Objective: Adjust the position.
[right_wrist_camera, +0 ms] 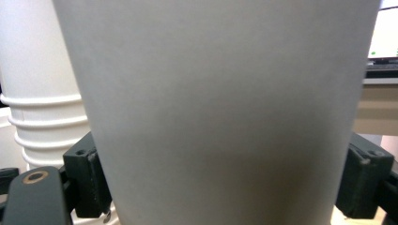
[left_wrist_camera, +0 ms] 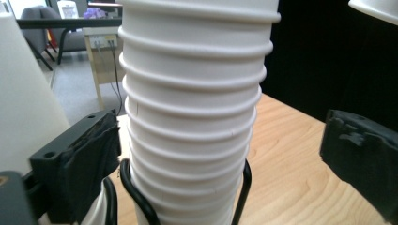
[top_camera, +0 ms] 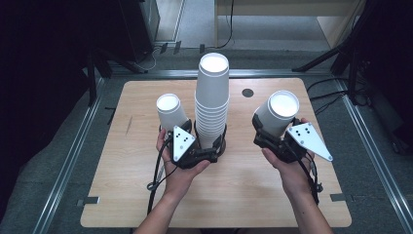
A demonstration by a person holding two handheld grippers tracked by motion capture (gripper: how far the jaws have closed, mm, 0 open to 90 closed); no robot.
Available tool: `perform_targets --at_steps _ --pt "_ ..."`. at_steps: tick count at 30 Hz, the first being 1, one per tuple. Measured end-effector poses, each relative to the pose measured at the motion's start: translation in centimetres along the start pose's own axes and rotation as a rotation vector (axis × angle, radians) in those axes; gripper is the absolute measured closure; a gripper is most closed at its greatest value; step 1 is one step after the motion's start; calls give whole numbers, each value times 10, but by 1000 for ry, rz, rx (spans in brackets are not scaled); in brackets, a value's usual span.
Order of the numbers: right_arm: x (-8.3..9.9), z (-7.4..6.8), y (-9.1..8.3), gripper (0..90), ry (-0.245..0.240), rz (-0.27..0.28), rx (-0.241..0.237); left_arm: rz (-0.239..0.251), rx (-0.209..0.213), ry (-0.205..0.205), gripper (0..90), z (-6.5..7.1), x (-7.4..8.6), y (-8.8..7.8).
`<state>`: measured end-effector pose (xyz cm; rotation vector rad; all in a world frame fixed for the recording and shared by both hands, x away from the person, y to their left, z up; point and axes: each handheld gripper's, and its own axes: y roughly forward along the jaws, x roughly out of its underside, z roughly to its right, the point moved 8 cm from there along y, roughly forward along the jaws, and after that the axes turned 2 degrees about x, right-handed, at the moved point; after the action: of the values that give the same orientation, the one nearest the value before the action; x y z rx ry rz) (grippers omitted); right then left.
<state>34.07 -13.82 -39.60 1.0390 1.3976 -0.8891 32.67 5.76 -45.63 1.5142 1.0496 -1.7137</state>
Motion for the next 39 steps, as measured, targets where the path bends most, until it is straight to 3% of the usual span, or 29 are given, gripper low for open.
perform_targets --at_steps 10,14,16,24,35,39 --pt "22 2 -8 129 -19 -23 3 9 25 10 0 6 8 -23" --pt "31 2 -9 128 -16 -37 5 -9 30 25 0 9 17 -30" --pt "38 0 -11 128 -35 -47 6 -14 35 7 0 7 22 -34" --pt "55 -11 -16 128 -100 -79 -13 -36 40 11 0 4 29 -40" --pt "73 -13 -19 128 -238 -97 3 -30 78 -21 0 -2 26 -48" --pt "82 -20 -18 128 -372 -102 -9 -26 93 -32 0 -2 21 -50"
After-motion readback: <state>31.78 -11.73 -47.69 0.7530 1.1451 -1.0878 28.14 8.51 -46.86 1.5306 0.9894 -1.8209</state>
